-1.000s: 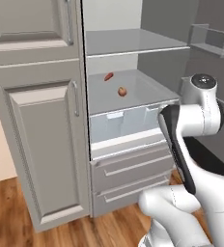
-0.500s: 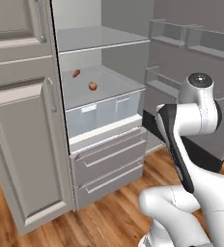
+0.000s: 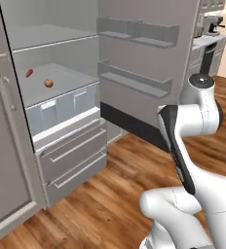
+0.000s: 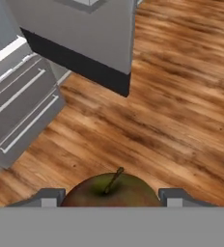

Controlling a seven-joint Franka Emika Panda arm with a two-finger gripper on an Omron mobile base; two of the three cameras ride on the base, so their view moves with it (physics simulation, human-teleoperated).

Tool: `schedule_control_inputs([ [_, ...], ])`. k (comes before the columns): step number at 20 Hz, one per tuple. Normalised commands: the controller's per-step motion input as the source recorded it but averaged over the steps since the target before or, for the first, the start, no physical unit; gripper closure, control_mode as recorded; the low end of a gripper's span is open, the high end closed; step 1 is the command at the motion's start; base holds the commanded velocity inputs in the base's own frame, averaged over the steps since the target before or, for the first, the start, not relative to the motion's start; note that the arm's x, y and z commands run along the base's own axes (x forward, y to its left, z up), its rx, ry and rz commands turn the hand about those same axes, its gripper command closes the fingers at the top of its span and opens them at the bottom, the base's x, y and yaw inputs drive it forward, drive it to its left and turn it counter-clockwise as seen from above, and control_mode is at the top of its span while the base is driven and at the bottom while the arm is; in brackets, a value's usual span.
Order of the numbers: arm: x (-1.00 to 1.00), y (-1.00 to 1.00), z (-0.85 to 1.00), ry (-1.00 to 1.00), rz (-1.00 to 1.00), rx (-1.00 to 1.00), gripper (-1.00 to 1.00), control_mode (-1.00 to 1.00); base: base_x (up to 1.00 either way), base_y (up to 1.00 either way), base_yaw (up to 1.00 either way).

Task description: Pick up the peach and apple from the fridge and place one fruit on each plate on the dining counter.

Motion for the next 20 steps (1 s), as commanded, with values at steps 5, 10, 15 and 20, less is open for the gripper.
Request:
schedule_control_inputs([
  [5,0.00,0.00,0.00,0.00,0.00,0.00,1.00,1.00,-0.87,0.00,-0.40],
  [10,0.00,0.00,0.00,0.00,0.00,0.00,1.00,1.00,-0.93,0.00,-0.36],
  [15,0.00,0.00,0.00,0.00,0.00,0.00,1.00,1.00,-0.68,-0.13,-0.29],
  [20,0.00,0.00,0.00,0.00,0.00,0.00,1.00,1.00,-0.16,-0.57,-0.23],
])
